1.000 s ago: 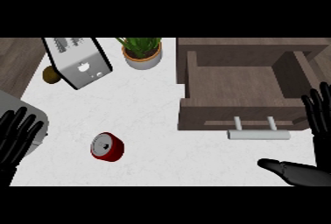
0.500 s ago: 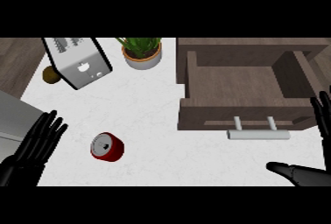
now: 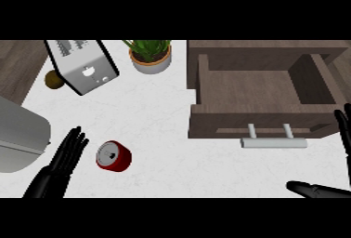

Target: Pick up the can, place it into the drawer and close the drawer

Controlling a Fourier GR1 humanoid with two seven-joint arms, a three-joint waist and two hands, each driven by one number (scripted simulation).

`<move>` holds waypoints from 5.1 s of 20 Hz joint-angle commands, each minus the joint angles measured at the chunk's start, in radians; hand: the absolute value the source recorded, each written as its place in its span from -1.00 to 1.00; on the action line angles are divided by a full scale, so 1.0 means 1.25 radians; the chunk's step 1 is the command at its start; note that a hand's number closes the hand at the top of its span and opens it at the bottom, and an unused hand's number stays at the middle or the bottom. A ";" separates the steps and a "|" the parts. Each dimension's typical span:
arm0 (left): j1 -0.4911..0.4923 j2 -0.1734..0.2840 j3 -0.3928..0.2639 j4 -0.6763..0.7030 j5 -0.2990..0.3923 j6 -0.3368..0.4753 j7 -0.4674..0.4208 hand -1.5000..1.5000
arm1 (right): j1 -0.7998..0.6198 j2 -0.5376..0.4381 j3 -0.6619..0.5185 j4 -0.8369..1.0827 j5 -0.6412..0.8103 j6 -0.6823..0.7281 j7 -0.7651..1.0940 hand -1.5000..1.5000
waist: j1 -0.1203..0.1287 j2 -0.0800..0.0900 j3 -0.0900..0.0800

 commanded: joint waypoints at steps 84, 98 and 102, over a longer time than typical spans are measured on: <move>-0.831 -0.033 -0.038 0.723 0.115 0.334 -0.088 1.00 | -0.070 -0.007 -0.117 -0.129 0.006 0.031 0.157 -1.00 | -0.002 -0.003 0.000; -1.170 -0.033 -0.096 0.760 0.121 0.488 0.167 1.00 | -0.069 -0.023 -0.144 -0.124 -0.021 0.051 0.131 -1.00 | -0.017 0.002 0.001; -1.249 -0.033 -0.163 0.845 0.189 0.551 0.137 1.00 | -0.099 -0.014 -0.109 -0.124 0.007 0.027 0.172 -1.00 | -0.029 0.005 0.001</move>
